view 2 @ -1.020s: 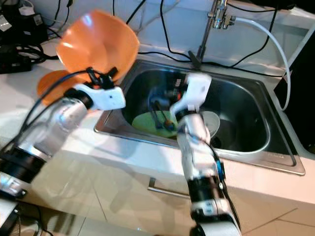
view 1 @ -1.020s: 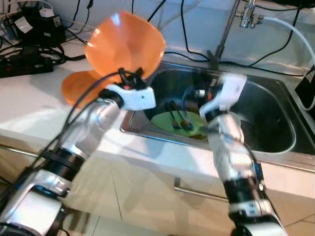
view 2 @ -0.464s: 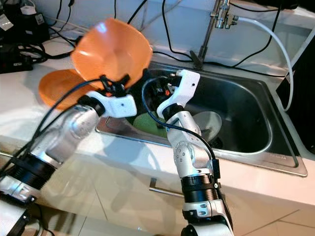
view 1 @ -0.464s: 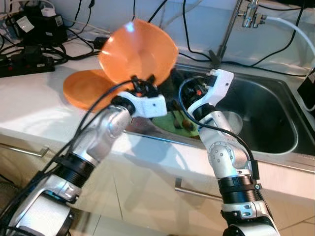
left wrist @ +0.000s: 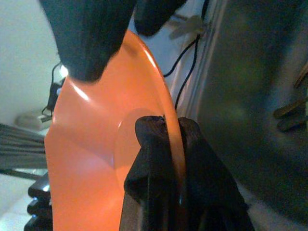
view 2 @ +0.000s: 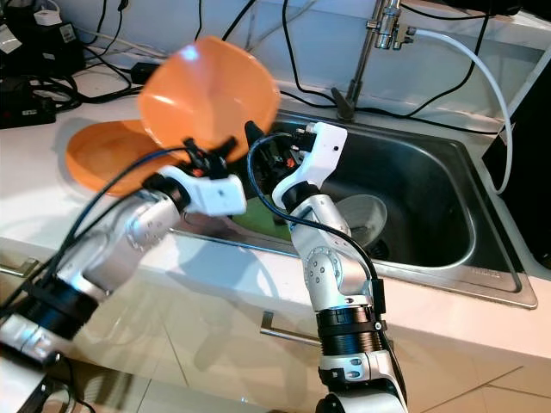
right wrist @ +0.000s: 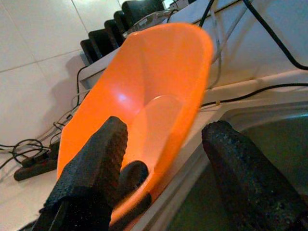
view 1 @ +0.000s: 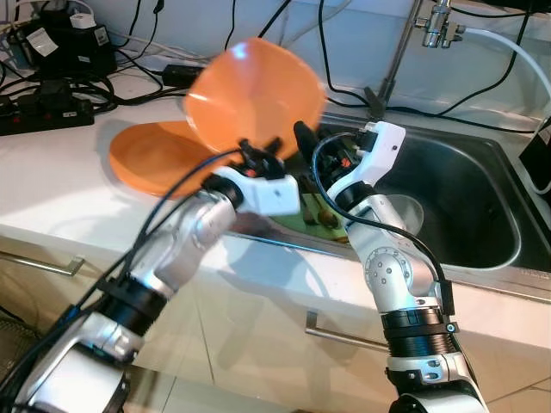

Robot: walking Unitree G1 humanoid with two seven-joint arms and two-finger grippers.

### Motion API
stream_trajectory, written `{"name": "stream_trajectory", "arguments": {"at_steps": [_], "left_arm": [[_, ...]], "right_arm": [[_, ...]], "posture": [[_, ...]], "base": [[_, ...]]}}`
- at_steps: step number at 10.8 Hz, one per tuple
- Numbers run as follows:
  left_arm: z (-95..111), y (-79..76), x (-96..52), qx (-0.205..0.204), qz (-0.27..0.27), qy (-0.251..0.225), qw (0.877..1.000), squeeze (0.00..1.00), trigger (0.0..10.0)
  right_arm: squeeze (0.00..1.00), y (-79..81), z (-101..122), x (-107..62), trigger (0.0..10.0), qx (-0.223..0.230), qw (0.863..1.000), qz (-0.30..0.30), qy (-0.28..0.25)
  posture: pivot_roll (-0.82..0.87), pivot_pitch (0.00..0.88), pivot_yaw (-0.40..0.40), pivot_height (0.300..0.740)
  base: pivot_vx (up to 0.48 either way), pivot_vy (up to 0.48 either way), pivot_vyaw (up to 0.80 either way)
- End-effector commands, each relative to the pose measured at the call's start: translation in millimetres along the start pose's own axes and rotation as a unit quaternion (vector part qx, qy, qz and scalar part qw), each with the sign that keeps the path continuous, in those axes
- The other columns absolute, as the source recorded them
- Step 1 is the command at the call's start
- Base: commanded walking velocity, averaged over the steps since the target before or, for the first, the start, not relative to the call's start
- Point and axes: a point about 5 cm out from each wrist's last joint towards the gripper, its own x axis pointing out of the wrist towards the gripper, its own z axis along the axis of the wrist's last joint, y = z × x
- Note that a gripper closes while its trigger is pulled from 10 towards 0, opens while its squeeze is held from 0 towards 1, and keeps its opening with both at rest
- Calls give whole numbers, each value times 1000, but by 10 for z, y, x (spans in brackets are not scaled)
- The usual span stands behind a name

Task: Kitchen organization

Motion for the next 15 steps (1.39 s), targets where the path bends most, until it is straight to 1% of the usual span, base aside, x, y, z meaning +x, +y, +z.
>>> {"name": "stream_trajectory", "arguments": {"at_steps": [1,3,4,7,9,10,11,12,13,15], "left_arm": [[94,71,-1,13,13,-24,1000,0,10000],[106,57,-43,19,12,-31,999,0,10000],[95,39,-85,30,11,-33,999,0,10000],[53,-44,-188,42,-4,-29,999,0,10000],[56,-40,-197,50,-3,-31,998,0,10000],[64,-34,-202,57,0,-35,998,0,10000],[85,-12,-202,66,6,-43,997,0,10000],[96,-1,-200,69,8,-46,997,0,10000],[104,0,-200,72,9,-50,996,0,10000],[112,-15,-210,77,6,-54,996,0,10000]], "right_arm": [[0,-8,42,-7,10000,5,1000,0,-7],[0,-10,30,-5,10000,7,1000,-2,-4],[0,-20,35,1,10000,10,1000,-6,-6],[0,-55,49,17,10000,12,1000,-15,-8],[0,-49,30,25,10000,13,1000,-13,-5],[0,-37,17,28,4431,12,1000,-9,0],[0,-30,6,29,2588,11,1000,-7,3],[0,-29,2,30,1020,11,1000,-6,4],[0,-25,-3,32,78,11,1000,-4,5],[0,-18,-11,30,0,10,1000,-2,6]], "posture": [[234,21,-56,740],[238,20,-57,740],[239,18,-59,740],[247,10,-65,740],[251,1,-67,740],[251,0,-67,740],[252,1,-67,740],[252,3,-67,740],[251,5,-67,740],[251,14,-68,740]], "base": [[0,0,0],[0,0,0],[0,0,0],[0,0,0],[0,0,0],[0,0,0],[0,0,0],[0,0,0],[0,0,0],[0,0,0]]}}
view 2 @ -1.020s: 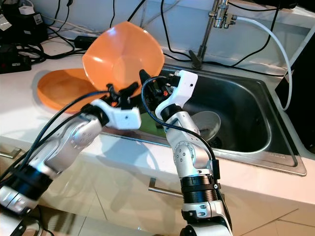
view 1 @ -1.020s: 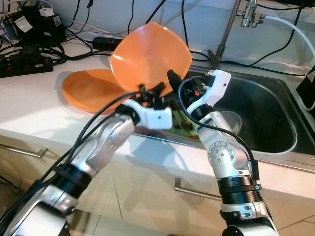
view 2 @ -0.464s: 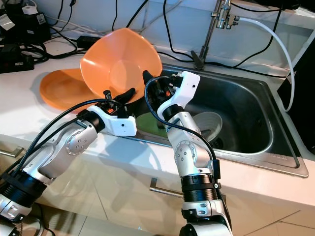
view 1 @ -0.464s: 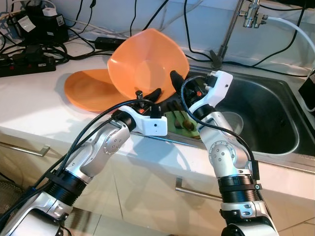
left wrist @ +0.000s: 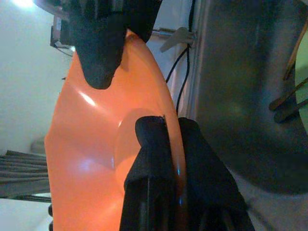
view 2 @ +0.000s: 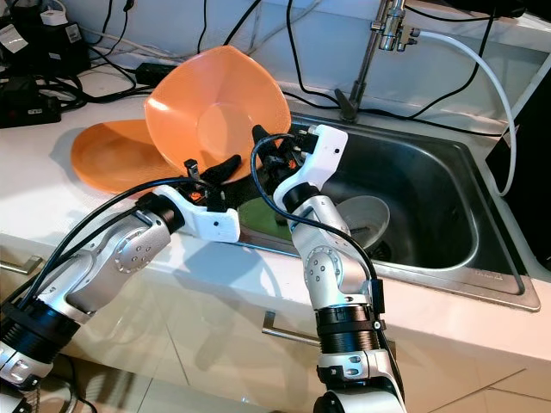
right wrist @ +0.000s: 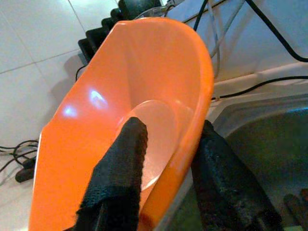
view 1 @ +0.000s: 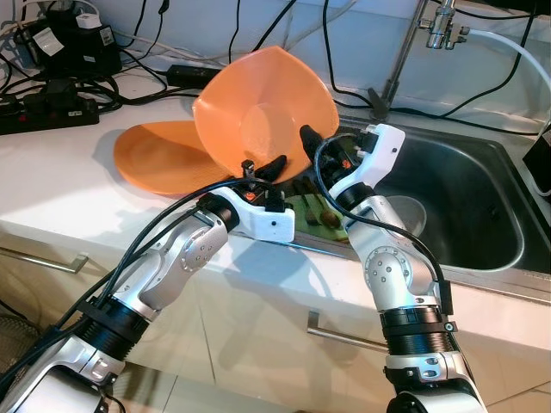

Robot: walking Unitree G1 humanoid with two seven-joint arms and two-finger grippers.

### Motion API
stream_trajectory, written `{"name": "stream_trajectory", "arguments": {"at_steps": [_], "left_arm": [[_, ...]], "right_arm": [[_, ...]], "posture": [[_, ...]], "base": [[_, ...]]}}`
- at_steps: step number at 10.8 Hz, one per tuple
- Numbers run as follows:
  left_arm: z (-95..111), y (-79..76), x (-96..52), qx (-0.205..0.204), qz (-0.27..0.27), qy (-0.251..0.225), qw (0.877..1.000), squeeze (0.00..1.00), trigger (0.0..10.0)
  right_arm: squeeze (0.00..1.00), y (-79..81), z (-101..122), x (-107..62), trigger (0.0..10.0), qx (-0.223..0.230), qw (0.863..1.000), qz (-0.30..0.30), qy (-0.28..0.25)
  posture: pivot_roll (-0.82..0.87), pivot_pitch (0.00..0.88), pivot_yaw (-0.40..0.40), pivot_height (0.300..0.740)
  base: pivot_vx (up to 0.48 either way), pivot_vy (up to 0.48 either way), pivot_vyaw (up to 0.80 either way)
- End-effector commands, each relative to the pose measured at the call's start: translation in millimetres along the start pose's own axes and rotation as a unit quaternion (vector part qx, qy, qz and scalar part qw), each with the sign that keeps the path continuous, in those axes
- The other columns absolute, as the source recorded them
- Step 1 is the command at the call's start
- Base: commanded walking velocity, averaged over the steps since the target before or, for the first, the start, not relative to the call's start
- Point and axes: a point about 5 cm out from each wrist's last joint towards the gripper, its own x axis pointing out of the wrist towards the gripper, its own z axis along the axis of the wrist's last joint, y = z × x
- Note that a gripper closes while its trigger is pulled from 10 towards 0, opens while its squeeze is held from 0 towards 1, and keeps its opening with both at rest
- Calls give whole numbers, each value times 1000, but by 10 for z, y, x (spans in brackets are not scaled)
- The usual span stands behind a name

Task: Kitchen organization

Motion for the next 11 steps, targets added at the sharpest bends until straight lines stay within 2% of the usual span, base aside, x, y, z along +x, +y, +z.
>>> {"name": "stream_trajectory", "arguments": {"at_steps": [1,5,6,7,11], "left_arm": [[82,73,4,14,20,-21,1000,0,10000],[58,106,7,29,29,-17,999,0,10000],[60,121,12,28,33,-17,999,831,10000],[61,129,15,27,35,-17,999,1000,10000],[45,175,16,35,51,-12,998,1000,10000]], "right_arm": [[0,18,17,22,0,0,1000,5,2],[0,17,20,19,0,-4,1000,6,4],[0,25,16,18,0,-3,1000,8,4],[0,27,15,20,0,-4,1000,9,5],[0,6,19,22,0,-5,1000,-1,4]], "posture": [[251,18,-69,740],[248,26,-71,740],[249,27,-72,740],[249,27,-72,740],[248,25,-72,740]], "base": [[0,0,0],[0,0,0],[0,0,0],[0,0,0],[0,0,0]]}}
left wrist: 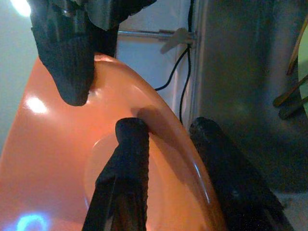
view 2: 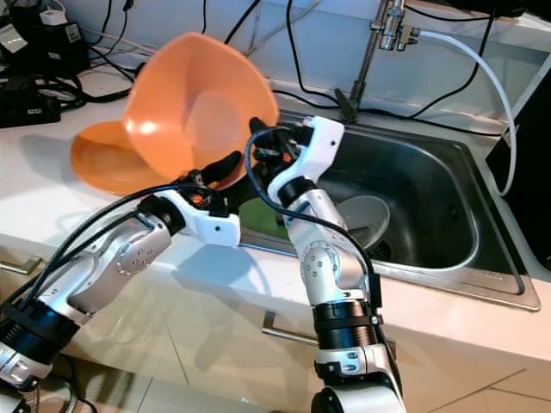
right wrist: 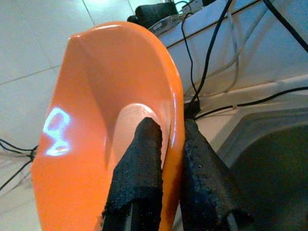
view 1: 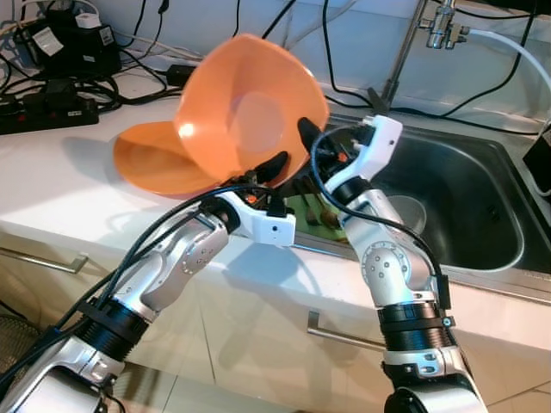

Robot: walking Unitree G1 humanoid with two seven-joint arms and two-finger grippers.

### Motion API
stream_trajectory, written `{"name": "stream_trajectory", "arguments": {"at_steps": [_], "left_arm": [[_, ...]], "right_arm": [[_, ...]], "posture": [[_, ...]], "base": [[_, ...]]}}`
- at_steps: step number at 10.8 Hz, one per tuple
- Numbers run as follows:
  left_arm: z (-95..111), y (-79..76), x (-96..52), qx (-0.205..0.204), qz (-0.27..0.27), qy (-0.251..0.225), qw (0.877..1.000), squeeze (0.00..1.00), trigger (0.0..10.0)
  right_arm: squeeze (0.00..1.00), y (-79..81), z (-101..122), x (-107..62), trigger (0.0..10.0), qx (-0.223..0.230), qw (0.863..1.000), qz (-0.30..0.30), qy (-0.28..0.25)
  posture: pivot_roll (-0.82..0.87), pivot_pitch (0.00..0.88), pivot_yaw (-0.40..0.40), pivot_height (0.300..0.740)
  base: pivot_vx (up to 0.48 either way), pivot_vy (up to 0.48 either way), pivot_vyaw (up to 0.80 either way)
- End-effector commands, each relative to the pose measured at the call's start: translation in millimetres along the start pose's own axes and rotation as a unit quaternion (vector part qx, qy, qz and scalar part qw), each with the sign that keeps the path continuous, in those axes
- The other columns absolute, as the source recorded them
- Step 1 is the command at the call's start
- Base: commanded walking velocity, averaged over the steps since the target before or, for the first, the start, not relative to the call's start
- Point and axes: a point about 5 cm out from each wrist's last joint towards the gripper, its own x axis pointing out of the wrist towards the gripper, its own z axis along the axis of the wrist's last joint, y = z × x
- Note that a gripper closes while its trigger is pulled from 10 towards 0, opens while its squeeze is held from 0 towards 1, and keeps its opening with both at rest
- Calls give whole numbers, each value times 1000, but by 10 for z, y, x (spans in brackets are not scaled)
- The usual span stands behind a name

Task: Kitchen organization

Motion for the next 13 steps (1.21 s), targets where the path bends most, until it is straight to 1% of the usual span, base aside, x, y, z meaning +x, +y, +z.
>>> {"name": "stream_trajectory", "arguments": {"at_steps": [1,2,3,4,5,6,7,8,9,10,11,12,13], "left_arm": [[21,206,15,10,51,-9,999,1000,10000],[23,210,14,11,54,-9,998,1000,10000],[24,203,12,6,54,-7,999,0,10000],[23,186,8,0,51,-5,999,0,10000],[25,182,7,-2,51,-4,999,0,10000],[28,182,8,-3,52,-4,999,0,10000],[33,185,9,-6,54,-4,999,0,10000],[38,175,3,-16,57,-3,998,0,10000],[31,158,-5,-36,58,1,998,0,10000],[17,123,-13,-77,59,9,995,0,10000],[-55,58,-38,-208,83,42,974,0,10000],[-53,55,-28,-290,93,59,951,0,10000],[-20,-6,-6,-388,81,65,916,0,10000]], "right_arm": [[0,-109,-38,-35,0,-8,999,-32,13],[0,-126,-33,-34,0,-10,999,-38,13],[0,-220,29,-26,0,-4,997,-77,-9],[0,-307,95,-23,0,3,993,-111,-30],[0,-377,146,-27,0,3,990,-132,-45],[0,-413,171,-32,0,4,988,-143,-52],[0,-509,220,-43,0,4,983,-174,-65],[0,-681,329,-81,0,-1,970,-224,-91],[0,-791,377,-115,0,-10,962,-254,-99],[0,-907,405,-165,0,-26,952,-286,-102],[0,-1029,407,-236,0,-71,941,-316,-96],[0,-1088,394,-270,0,-84,938,-324,-92],[0,-1138,383,-303,10000,-123,930,-336,-84]], "posture": [[247,26,-72,740],[248,26,-73,740],[251,26,-73,740],[251,24,-73,740],[254,20,-73,740],[254,20,-73,740],[255,16,-73,740],[257,11,-73,740],[258,7,-73,740],[259,5,-73,740],[261,0,-72,740],[260,0,-71,740],[258,0,-69,740]], "base": [[0,0,0],[0,0,0],[0,0,0],[0,0,0],[0,0,0],[0,0,0],[0,0,0],[0,0,0],[0,0,0],[0,0,0],[0,0,0],[0,0,0],[0,0,0]]}}
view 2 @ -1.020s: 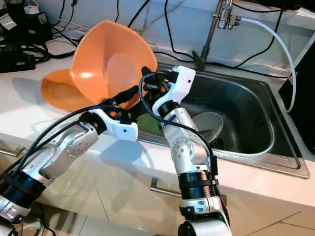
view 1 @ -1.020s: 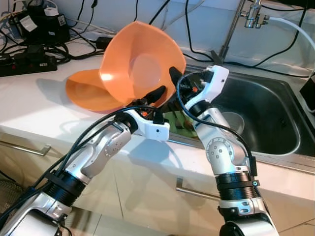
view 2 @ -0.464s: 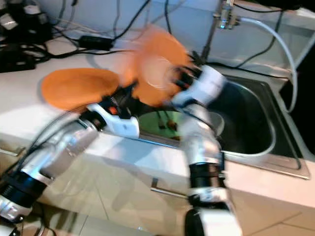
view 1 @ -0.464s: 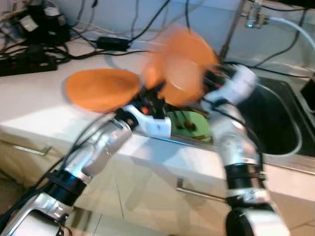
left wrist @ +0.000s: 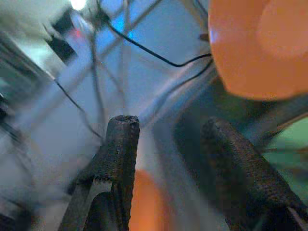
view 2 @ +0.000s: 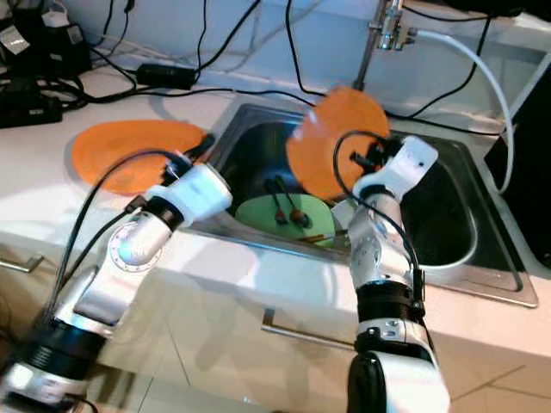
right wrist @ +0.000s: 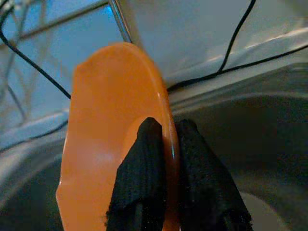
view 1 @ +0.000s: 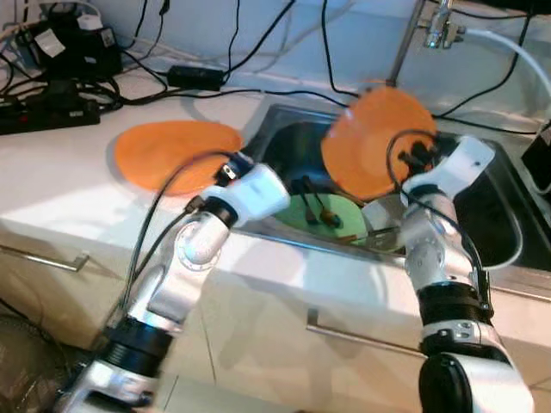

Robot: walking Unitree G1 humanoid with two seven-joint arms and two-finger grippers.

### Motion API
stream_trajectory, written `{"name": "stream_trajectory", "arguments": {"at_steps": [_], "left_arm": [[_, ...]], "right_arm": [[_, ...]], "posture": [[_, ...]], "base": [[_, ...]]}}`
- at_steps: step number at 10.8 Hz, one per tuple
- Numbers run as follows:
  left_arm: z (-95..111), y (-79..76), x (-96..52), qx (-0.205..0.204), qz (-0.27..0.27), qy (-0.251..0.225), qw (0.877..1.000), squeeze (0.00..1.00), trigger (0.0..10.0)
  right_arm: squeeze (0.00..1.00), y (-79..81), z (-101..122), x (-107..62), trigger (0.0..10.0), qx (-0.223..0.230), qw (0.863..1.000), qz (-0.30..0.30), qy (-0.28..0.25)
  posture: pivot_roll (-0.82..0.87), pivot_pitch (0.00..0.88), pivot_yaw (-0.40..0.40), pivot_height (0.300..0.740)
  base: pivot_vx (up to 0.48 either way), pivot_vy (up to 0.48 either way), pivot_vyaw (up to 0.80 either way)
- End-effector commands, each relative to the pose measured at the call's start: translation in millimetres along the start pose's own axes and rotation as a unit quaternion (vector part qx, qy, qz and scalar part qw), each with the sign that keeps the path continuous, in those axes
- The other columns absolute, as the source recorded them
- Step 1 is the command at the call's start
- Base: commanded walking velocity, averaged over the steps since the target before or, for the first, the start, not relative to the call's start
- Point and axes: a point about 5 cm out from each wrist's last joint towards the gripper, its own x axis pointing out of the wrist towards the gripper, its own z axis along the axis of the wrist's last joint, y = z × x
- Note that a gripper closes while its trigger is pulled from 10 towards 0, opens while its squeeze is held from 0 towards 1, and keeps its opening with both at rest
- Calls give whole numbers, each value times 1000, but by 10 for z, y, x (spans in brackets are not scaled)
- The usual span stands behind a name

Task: Kitchen organization

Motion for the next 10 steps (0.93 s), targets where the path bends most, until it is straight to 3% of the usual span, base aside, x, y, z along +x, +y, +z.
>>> {"name": "stream_trajectory", "arguments": {"at_steps": [1,3,5,7,10], "left_arm": [[-34,-116,-28,-95,-30,20,995,0,10000],[-84,-333,-69,-233,-88,66,966,0,10000],[-99,-417,-110,-259,-126,93,953,0,10000],[-135,-381,-139,-255,-124,117,952,0,10000],[-151,-344,-158,-259,-124,136,948,0,10000]], "right_arm": [[0,3,78,19,10000,-32,999,5,-29],[0,-9,-29,12,10000,-83,996,15,-21],[0,6,-163,5,10000,-113,993,32,7],[0,23,-294,-9,10000,-157,986,58,29],[0,62,-507,-37,10000,-179,976,90,86]], "posture": [[255,0,-68,740],[254,11,-69,740],[255,21,-71,740],[259,27,-74,740],[266,27,-80,740]], "base": [[0,0,0],[0,0,0],[0,0,0],[0,0,0],[0,0,0]]}}
